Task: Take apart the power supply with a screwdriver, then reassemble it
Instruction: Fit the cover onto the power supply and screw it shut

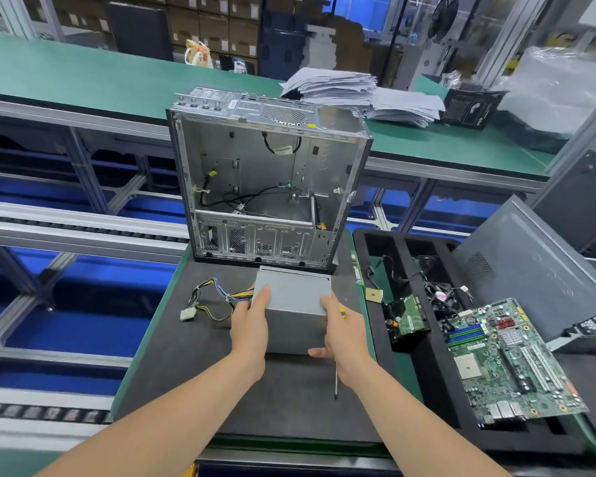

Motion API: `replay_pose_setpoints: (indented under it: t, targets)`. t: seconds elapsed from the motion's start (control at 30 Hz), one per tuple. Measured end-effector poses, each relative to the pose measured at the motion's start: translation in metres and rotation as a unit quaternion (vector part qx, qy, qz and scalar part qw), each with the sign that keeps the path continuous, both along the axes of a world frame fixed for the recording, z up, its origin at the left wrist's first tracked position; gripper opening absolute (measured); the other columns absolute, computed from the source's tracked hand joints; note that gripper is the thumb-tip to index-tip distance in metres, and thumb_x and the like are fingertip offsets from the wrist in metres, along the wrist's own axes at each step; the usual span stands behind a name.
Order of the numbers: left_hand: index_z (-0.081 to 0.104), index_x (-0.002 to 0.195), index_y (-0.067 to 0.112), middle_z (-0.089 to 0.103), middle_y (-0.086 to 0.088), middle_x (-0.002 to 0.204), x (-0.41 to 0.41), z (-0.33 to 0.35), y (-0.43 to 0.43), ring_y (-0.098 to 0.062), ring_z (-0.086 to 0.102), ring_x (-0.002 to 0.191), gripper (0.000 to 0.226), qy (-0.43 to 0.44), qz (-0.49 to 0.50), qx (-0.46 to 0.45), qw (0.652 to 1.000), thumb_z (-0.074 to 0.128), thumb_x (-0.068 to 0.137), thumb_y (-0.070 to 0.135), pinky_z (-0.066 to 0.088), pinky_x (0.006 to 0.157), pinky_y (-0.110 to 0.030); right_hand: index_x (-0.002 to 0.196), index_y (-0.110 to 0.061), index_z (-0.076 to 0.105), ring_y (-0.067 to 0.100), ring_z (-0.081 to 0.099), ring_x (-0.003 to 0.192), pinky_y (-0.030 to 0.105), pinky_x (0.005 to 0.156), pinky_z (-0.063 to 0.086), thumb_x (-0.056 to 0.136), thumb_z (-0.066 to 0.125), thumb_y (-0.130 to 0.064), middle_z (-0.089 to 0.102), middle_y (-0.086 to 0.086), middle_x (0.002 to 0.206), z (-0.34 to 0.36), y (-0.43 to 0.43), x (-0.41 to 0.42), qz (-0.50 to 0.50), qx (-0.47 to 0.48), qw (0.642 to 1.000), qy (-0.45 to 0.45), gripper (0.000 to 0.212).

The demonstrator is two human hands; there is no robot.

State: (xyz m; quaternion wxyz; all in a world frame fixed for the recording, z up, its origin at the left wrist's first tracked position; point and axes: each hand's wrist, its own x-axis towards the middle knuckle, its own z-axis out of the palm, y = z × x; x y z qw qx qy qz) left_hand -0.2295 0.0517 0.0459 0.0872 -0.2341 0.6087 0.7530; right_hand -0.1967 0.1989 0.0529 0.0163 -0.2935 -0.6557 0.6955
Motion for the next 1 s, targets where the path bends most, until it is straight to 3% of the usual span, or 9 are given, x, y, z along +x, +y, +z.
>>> replay_pose_setpoints:
  t: [0.13, 0.33, 0.47, 0.53, 0.6, 0.67, 0.73, 0.83, 1.0]
  targets:
    - [0.058, 0.103, 0.028, 0.057, 0.016, 0.118, -0.002, 0.003, 0.009, -0.013, 0.049, 0.111, 0.023, -0.003, 0.021, 0.032, 0.999, 0.061, 0.097, 0.051, 0.031, 0.095, -0.037, 0.079, -0.024, 0.075, 0.018, 0.057, 0.09, 0.042, 0.055, 0.064, 0.087, 0.068, -0.058, 0.057, -0.022, 0.099, 0.005, -0.004, 0.0, -0.024, 0.027, 0.999, -0.007, 0.035]
    - [0.055, 0.102, 0.033, 0.055, 0.017, 0.106, -0.003, -0.001, 0.012, -0.02, 0.05, 0.11, 0.035, -0.026, 0.017, -0.005, 1.0, 0.056, 0.094, 0.067, 0.035, 0.093, -0.042, 0.05, -0.044, 0.059, 0.02, 0.039, 0.065, 0.028, 0.048, 0.057, 0.089, 0.064, -0.067, 0.027, -0.015, 0.05, 0.013, -0.01, 0.005, -0.058, 0.064, 0.996, -0.031, 0.045]
    - [0.053, 0.092, 0.035, 0.056, 0.013, 0.1, -0.005, 0.005, 0.019, -0.007, 0.05, 0.09, 0.033, -0.029, 0.047, -0.032, 0.998, 0.055, 0.092, 0.068, 0.036, 0.081, -0.038, 0.037, -0.036, 0.05, 0.023, 0.039, 0.056, 0.021, 0.04, 0.044, 0.089, 0.063, -0.068, 0.022, -0.011, 0.052, 0.016, -0.01, 0.002, -0.074, 0.084, 0.992, -0.051, 0.062]
    - [0.051, 0.088, 0.032, 0.057, 0.009, 0.098, -0.008, 0.008, 0.02, -0.015, 0.053, 0.091, 0.037, -0.038, 0.061, -0.051, 0.996, 0.056, 0.089, 0.069, 0.041, 0.081, -0.04, 0.049, -0.044, 0.057, 0.019, 0.04, 0.045, 0.023, 0.042, 0.046, 0.086, 0.065, -0.068, 0.027, -0.013, 0.052, 0.015, -0.008, 0.001, -0.056, 0.079, 0.994, -0.047, 0.045]
    - [0.052, 0.088, 0.028, 0.059, 0.006, 0.098, -0.012, 0.007, 0.018, -0.027, 0.055, 0.103, 0.043, -0.039, 0.063, -0.068, 0.995, 0.059, 0.085, 0.07, 0.045, 0.096, -0.047, 0.081, -0.047, 0.07, 0.018, 0.035, 0.046, 0.027, 0.045, 0.049, 0.086, 0.069, -0.065, 0.036, -0.015, 0.056, 0.012, -0.006, 0.0, -0.042, 0.057, 0.997, -0.014, 0.019]
    - [0.059, 0.094, 0.03, 0.063, 0.005, 0.103, -0.017, 0.006, 0.011, -0.028, 0.057, 0.109, 0.044, -0.017, 0.044, -0.081, 0.996, 0.063, 0.076, 0.07, 0.043, 0.107, -0.052, 0.079, -0.041, 0.072, 0.017, 0.033, 0.048, 0.028, 0.043, 0.047, 0.085, 0.07, -0.065, 0.04, -0.018, 0.069, 0.007, -0.003, 0.0, -0.021, 0.079, 0.996, 0.022, 0.025]
    - [0.068, 0.109, 0.04, 0.069, 0.005, 0.116, -0.02, 0.002, 0.002, -0.025, 0.062, 0.114, 0.049, 0.039, 0.0, -0.079, 0.996, 0.066, 0.068, 0.066, 0.043, 0.111, -0.053, 0.069, -0.04, 0.075, 0.017, 0.037, 0.051, 0.034, 0.041, 0.048, 0.084, 0.069, -0.065, 0.067, 0.01, 0.065, 0.002, 0.001, 0.0, -0.02, 0.129, 0.99, 0.044, 0.03]
    - [0.068, 0.126, 0.032, 0.072, 0.0, 0.126, -0.025, -0.008, -0.01, -0.027, 0.063, 0.122, 0.059, 0.139, -0.08, -0.019, 0.987, 0.073, 0.07, 0.05, 0.044, 0.112, -0.052, 0.103, -0.049, 0.081, 0.012, 0.042, 0.052, 0.034, 0.041, 0.055, 0.081, 0.069, -0.064, 0.05, -0.011, 0.052, -0.005, 0.005, 0.001, -0.023, 0.14, 0.988, 0.061, 0.029]
    - [0.061, 0.129, 0.03, 0.073, 0.002, 0.123, -0.026, -0.018, -0.014, -0.022, 0.066, 0.119, 0.063, 0.162, -0.114, 0.026, 0.98, 0.075, 0.069, 0.045, 0.05, 0.102, -0.043, 0.138, -0.057, 0.06, 0.015, 0.057, 0.056, 0.038, 0.055, 0.058, 0.085, 0.066, -0.06, 0.075, -0.018, 0.095, -0.01, 0.015, -0.001, 0.079, 0.106, 0.991, 0.034, 0.053]
